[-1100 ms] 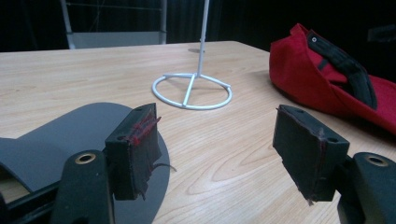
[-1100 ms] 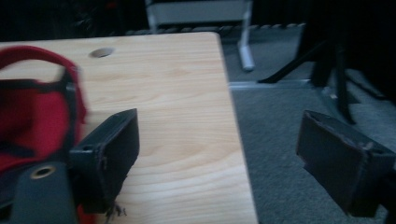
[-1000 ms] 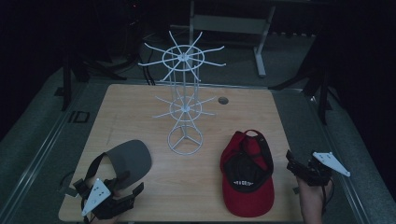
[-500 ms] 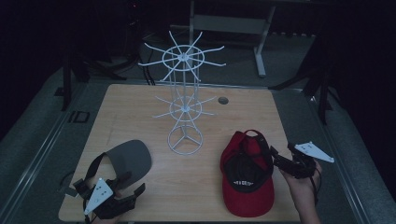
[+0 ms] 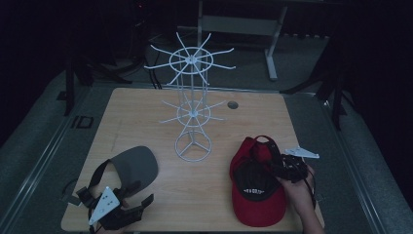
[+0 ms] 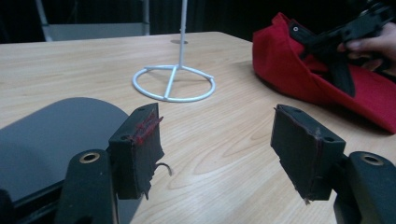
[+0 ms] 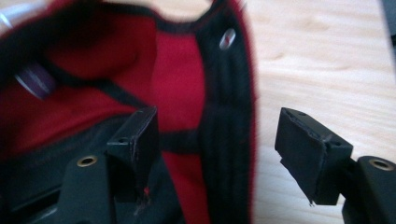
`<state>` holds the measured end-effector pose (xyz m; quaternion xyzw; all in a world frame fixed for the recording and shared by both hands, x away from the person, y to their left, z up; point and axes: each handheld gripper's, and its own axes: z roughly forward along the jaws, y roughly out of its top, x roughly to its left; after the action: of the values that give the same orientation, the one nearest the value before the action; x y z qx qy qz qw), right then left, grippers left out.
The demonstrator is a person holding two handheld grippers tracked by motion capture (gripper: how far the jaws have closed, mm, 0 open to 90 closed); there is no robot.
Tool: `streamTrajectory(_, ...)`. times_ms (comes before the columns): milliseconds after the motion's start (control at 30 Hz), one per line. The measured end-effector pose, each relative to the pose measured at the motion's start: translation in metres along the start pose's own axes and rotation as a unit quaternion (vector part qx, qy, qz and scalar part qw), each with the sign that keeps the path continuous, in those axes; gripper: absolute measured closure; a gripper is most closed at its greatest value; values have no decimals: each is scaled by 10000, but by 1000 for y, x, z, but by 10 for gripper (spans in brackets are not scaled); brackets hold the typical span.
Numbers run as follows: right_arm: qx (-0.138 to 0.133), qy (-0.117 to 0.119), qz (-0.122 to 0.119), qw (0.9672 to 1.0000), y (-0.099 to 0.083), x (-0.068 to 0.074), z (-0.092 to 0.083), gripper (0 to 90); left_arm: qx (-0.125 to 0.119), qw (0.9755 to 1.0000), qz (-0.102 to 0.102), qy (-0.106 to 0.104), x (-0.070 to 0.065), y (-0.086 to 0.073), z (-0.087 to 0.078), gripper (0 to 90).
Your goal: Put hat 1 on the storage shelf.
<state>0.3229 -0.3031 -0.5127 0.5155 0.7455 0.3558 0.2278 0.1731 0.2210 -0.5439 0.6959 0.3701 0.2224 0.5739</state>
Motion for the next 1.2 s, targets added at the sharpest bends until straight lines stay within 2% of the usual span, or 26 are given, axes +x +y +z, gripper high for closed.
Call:
streamTrajectory(67,124,25,-62,9999,-2,2,6,326,27,10000,17,-63,0,0,1,339)
streamTrajectory(167,287,-68,-189,9994,-5,4,11,394,61,9999,18,-95,-1,0,2,339)
streamTrajectory(200,380,-171,-360,9985,-8,6,15,513,70,9999,13,-95,-1,0,2,339)
streamTrajectory(267,476,-90,-399,9980,-9,7,18,584,81,9999,-4,-93,0,-1,2,339)
streamTrajectory(367,625,11,-498,9968,-11,8,21,731,91,9999,-20,-52,1,-1,2,339)
streamTrajectory(400,656,-23,-546,9963,-11,8,21,797,99,9999,-28,-42,2,-1,2,339)
streamTrajectory(500,649,44,-517,9965,-11,7,20,875,104,9999,-35,-21,2,-1,2,339)
streamTrajectory(633,481,81,-328,9983,-8,6,13,889,105,9999,-52,-14,2,-1,2,339)
streamTrajectory(833,75,78,-383,9992,5,13,-5,892,106,9999,-75,24,3,-1,2,339)
streamTrajectory(1200,-632,159,-551,9964,35,24,-43,893,89,9999,-63,50,4,0,1,339)
